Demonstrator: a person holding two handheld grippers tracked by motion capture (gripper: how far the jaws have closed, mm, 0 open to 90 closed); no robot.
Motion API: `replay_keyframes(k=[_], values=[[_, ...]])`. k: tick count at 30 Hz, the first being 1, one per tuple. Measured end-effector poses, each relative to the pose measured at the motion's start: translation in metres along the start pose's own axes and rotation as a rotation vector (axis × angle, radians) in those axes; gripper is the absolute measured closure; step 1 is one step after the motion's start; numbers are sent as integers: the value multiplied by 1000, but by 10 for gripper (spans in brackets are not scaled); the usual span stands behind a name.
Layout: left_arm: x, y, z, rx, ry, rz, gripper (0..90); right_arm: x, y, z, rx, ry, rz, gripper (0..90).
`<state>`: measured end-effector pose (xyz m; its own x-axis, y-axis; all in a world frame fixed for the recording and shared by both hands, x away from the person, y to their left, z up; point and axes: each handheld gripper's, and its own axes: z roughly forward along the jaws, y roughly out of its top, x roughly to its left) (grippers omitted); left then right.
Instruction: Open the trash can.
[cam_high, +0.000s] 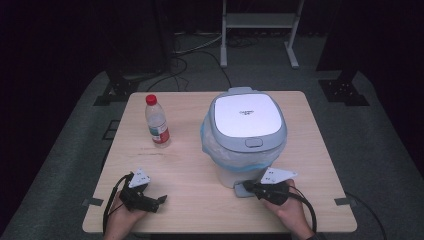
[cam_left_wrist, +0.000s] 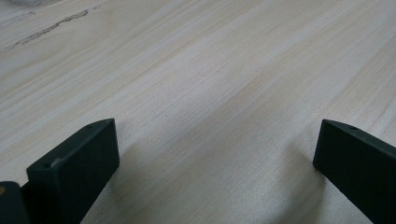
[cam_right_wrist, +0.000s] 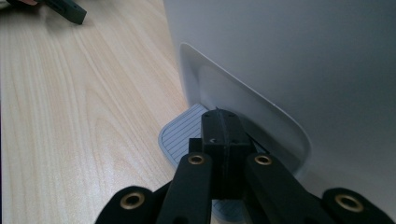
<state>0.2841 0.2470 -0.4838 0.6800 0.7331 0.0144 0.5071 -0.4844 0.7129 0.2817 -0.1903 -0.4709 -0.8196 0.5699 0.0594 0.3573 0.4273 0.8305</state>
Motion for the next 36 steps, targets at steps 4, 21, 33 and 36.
replay_keyframes(k=[4, 21, 33, 36], values=[[0, 0, 0, 0, 0, 1, 0, 0, 0, 0, 0, 0, -1, 900], [0, 0, 0, 0, 1, -1, 0, 1, -1, 2, 14, -3, -1, 900], [0, 0, 0, 0, 2, 0, 0, 1, -2, 4, 26, -7, -6, 900], [0, 0, 0, 0, 1, -1, 0, 1, -2, 4, 28, -7, -6, 900]])
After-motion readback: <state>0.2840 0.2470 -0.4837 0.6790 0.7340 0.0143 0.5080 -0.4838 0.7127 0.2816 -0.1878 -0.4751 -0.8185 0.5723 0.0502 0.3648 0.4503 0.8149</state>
